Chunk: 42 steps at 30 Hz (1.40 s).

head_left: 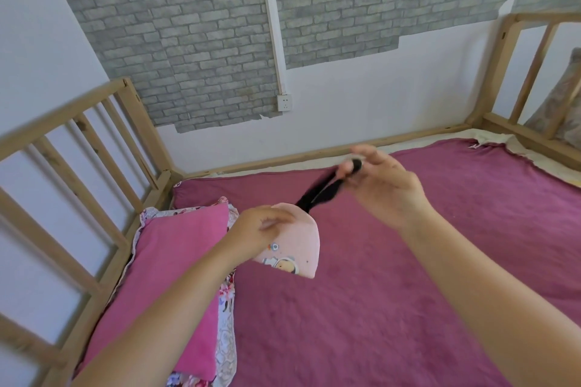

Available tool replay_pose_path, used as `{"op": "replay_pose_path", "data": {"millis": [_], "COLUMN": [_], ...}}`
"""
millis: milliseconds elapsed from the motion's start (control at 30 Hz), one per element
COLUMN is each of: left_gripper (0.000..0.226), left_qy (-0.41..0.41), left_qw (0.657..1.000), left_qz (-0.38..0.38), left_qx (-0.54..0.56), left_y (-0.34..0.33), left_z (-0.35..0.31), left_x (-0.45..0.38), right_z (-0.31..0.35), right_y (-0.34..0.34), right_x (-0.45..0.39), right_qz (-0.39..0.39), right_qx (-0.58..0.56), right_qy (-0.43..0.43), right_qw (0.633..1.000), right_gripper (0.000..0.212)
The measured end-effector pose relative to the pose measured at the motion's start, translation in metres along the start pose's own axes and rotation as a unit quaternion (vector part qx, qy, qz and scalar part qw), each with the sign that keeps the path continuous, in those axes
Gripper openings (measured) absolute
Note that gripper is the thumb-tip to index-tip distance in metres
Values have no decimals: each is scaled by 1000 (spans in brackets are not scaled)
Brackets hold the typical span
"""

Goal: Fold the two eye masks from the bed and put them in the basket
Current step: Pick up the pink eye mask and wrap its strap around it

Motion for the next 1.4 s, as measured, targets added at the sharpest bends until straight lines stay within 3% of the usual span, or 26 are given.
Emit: {"op": "replay_pose_path", "data": {"millis": [33,100,167,267,300,333,400,467,533,567,633,700,833,933,1033,1100,1200,1333,1400], "left_gripper": [36,29,24,21,21,24,30,30,33,36,41,47,57,44,43,48,35,11,22], "left_qy": [-2,-29,-66,-98,-109,-120,-140,-158,-175,-183,-180,-161,-91,-68,-62,-50,14,19,-9], "left_qw": [1000,999,995,988,984,977,968,965,968,969,969,968,961,943,904,866,827,889,926], "left_qz": [14,15,5,-16,-28,-45,-88,-120,-128,-133,-159,-193,-244,-249,-231,-215,-227,-231,-227], "left_qx": [-16,-41,-72,-115,-140,-168,-191,-171,-129,-104,-55,-21,94,211,355,448,515,394,302], "left_y": [-5,-8,-6,2,6,10,21,28,28,27,28,32,35,28,16,5,-7,-1,10], "left_z": [-1,-8,-17,-24,-25,-25,-24,-24,-30,-34,-40,-41,-24,-13,-6,-3,12,13,3], "left_x": [1,5,8,10,10,10,12,14,18,19,21,21,20,15,7,3,2,12,18], "right_z": [1,7,15,-5,-15,-25,-39,-45,-52,-55,-59,-65,-70,-69,-69,-66,-66,-59,-58], "right_y": [5,21,29,39,42,43,39,34,33,33,35,34,31,31,29,28,33,31,21], "right_x": [-2,-5,-8,-19,-21,-21,-17,-11,-6,-5,0,4,8,11,16,19,25,27,25], "right_qz": [-28,-110,-166,-134,-111,-79,-29,-7,1,-8,-49,-70,-92,-108,-133,-177,-235,-211,-164], "right_qx": [18,228,504,753,788,801,761,702,658,630,543,479,455,448,359,287,226,407,479], "right_qy": [12,32,32,-71,-116,-152,-188,-184,-195,-197,-210,-215,-194,-175,-149,-116,-90,-106,-119], "right_qw": [999,967,847,641,594,574,620,688,728,751,812,849,864,870,912,934,941,882,854], "right_gripper": [32,54,59,45,40,33,10,25,15,8,22,26,21,7,20,18,19,25,30]}}
Point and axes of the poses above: each hand's wrist, its own x-axis away from the middle knuckle, its own y-axis out of the back of the hand, z = x × y, the point moved 10 cm from there along -x, towards the middle knuckle, and after that the axes turned 3 degrees about z, right-handed, at the moved point
